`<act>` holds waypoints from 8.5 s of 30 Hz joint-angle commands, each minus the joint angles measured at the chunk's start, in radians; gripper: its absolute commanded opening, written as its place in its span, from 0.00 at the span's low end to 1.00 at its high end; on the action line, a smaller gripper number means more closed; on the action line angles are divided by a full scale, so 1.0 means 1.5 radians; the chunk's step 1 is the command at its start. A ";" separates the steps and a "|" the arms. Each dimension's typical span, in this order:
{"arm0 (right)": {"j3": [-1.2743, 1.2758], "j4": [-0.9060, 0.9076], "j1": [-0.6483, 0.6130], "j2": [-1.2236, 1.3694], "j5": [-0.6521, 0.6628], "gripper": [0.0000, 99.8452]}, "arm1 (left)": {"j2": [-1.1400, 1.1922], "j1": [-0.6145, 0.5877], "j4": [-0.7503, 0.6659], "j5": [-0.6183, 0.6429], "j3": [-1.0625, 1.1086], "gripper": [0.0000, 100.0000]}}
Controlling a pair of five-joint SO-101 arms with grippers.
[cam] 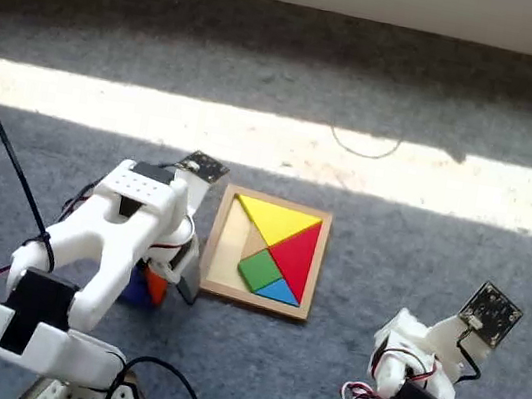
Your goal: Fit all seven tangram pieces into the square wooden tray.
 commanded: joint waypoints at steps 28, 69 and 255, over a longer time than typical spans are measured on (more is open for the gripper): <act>0.008 -0.014 -0.008 -0.006 -0.003 0.00 | -0.002 -0.019 -0.005 -0.003 -0.022 0.25; 0.028 -0.018 -0.008 -0.005 -0.003 0.00 | 0.108 0.136 0.105 0.084 -0.380 0.12; 0.031 -0.018 -0.008 -0.005 -0.003 0.00 | -0.189 0.272 -0.319 0.530 -0.002 0.01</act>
